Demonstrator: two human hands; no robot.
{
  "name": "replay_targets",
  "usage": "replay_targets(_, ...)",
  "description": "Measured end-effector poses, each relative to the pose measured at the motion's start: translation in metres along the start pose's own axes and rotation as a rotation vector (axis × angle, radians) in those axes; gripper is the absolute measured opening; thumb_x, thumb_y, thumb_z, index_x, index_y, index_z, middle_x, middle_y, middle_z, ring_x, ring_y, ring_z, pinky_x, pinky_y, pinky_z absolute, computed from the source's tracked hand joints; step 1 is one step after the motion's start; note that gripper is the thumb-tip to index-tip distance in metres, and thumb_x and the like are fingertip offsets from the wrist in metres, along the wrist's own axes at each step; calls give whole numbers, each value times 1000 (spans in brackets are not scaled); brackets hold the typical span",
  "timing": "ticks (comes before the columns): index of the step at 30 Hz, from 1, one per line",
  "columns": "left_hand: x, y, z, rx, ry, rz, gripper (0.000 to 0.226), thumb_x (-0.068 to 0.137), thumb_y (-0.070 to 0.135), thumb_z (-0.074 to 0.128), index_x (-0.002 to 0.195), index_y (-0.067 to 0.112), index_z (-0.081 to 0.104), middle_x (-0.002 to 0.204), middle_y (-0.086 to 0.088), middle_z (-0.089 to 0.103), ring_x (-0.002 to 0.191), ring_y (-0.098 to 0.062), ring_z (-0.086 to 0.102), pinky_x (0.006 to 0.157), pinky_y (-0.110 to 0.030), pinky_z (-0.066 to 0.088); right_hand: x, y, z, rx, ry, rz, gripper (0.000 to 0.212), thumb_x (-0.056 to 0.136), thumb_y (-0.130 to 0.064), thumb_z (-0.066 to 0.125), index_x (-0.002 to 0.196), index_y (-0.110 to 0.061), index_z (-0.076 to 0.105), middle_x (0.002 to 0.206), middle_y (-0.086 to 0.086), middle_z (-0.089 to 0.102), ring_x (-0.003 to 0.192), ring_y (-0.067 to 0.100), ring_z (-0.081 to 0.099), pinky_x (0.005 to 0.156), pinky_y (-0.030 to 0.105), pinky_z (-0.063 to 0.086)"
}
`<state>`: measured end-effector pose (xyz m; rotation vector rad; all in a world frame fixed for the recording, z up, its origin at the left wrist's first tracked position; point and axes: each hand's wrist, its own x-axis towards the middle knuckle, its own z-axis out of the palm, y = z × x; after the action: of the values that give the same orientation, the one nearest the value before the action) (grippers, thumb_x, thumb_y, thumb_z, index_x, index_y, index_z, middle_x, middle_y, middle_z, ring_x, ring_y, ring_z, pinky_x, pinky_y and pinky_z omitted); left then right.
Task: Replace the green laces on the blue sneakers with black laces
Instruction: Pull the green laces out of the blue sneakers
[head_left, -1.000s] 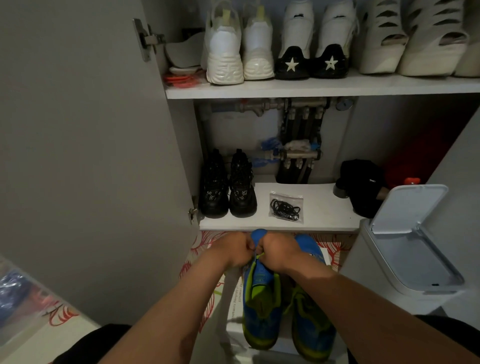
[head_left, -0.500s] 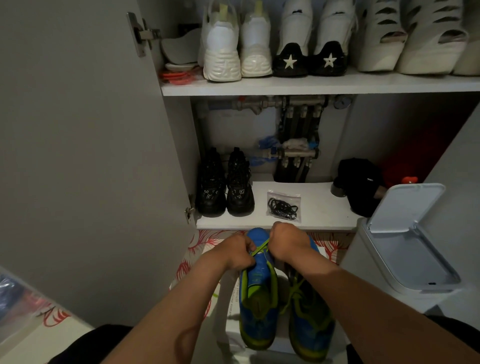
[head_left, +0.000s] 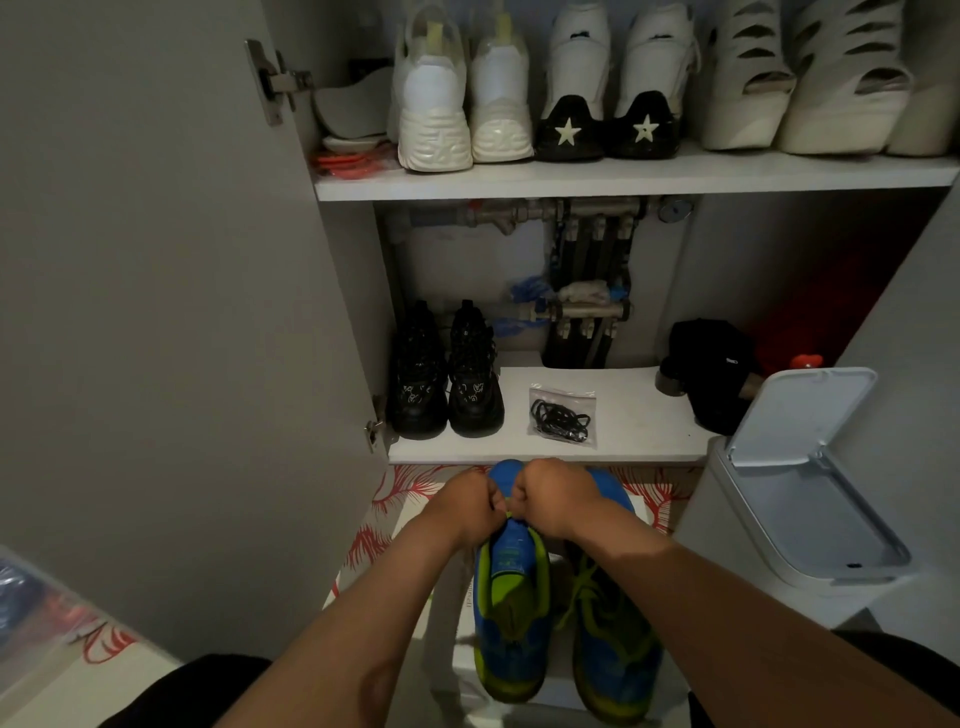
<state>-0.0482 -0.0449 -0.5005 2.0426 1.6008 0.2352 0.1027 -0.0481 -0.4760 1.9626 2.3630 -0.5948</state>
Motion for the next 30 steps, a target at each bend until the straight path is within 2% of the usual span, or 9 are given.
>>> replay_targets(4,-1,0,0,35,6,23,14,82,15,64,69,11,66,78,-7,67,72,-16,56,65,-21,39,1,-1,-6,89,131,70,20,88,-11,57,101,-18,70,113,4,66,102,26,64,88,36,54)
replay_targets(8,-2,0,0,24,13,32,25,90,20,60,73,3,67,77,-15,67,68,-20,56,64,-24,41,4,7,-13,172,345,189,18,92,-11,54,106,-12,66,116,9,58,100,29,63,81,34,51)
replay_targets(11,-3,2,0,47,12,49,29,93,20,59,69,3,63,74,-15,62,68,-22,53,63,-26,39,6,11,-11,186,277,172,22,89,-8,58,108,-15,67,119,9,61,104,27,62,86,35,53)
replay_targets(15,-3,5,-1,59,1,55,27,92,20,58,66,12,60,73,-10,56,71,-23,53,64,-26,37,4,7,-8,228,88,-16,56,82,-4,62,135,-20,59,136,3,56,122,22,56,101,33,48)
replay_targets(19,-5,6,-2,42,-15,35,30,92,23,58,65,11,59,80,-18,62,81,-31,61,67,-30,42,2,0,0,140,-5,-64,30,87,-15,60,111,-24,73,116,2,70,103,21,63,83,27,51)
replay_targets(22,-6,5,-2,12,-5,43,40,94,27,60,56,18,51,75,-19,63,77,-30,61,64,-26,38,3,1,-1,71,11,-15,11,88,-22,66,93,-22,76,105,0,72,98,21,66,83,31,54)
replay_targets(26,-6,5,-3,9,-26,19,28,90,20,60,64,11,59,78,-15,66,78,-28,61,66,-25,40,6,1,-7,100,52,30,17,86,-13,62,83,-24,74,98,-2,73,95,23,67,81,31,54)
replay_targets(28,-6,5,-4,10,-27,16,27,90,20,60,68,5,64,68,-10,59,67,-22,54,64,-25,39,9,3,-13,119,175,57,21,82,-4,57,79,-22,68,93,-1,68,91,26,67,74,31,51)
replay_targets(30,-6,7,-4,23,-27,24,28,92,20,58,67,6,62,66,-6,53,64,-20,49,63,-27,39,12,8,-19,155,315,86,26,83,-1,56,88,-23,69,101,-1,67,91,24,65,73,31,49)
